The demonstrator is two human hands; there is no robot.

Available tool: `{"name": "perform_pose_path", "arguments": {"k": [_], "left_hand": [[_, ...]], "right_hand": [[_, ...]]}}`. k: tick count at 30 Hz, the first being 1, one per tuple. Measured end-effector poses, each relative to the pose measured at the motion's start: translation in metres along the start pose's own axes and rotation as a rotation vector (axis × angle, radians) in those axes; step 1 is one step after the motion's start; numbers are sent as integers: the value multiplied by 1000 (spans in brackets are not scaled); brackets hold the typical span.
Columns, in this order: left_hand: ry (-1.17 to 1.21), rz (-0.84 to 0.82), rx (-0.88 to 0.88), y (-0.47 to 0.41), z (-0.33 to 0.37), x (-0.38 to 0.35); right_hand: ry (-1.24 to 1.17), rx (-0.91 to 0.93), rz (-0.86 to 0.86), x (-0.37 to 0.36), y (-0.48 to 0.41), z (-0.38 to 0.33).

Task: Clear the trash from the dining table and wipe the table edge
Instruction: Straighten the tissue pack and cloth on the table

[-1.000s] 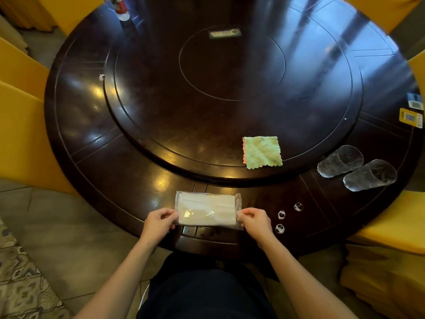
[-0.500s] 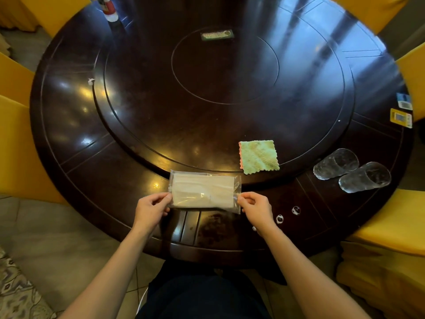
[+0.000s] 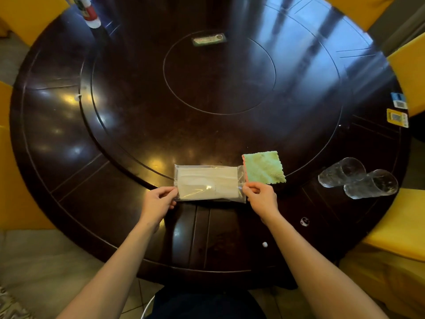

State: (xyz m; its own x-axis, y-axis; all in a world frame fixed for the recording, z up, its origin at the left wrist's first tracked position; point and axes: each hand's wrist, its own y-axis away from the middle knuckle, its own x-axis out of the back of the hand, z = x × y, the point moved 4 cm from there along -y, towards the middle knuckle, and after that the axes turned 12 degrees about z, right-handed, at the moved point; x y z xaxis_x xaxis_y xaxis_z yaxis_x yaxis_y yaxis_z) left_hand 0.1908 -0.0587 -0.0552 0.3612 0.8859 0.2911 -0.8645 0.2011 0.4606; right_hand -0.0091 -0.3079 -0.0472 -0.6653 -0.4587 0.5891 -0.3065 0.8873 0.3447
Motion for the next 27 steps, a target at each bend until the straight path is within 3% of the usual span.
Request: {"name": "perform_pose_path", "arguments": {"k": [27], "left_hand": [[-226, -2, -14, -34, 5, 22]], "right_hand": [[118, 11, 41, -28, -3, -17]]}}
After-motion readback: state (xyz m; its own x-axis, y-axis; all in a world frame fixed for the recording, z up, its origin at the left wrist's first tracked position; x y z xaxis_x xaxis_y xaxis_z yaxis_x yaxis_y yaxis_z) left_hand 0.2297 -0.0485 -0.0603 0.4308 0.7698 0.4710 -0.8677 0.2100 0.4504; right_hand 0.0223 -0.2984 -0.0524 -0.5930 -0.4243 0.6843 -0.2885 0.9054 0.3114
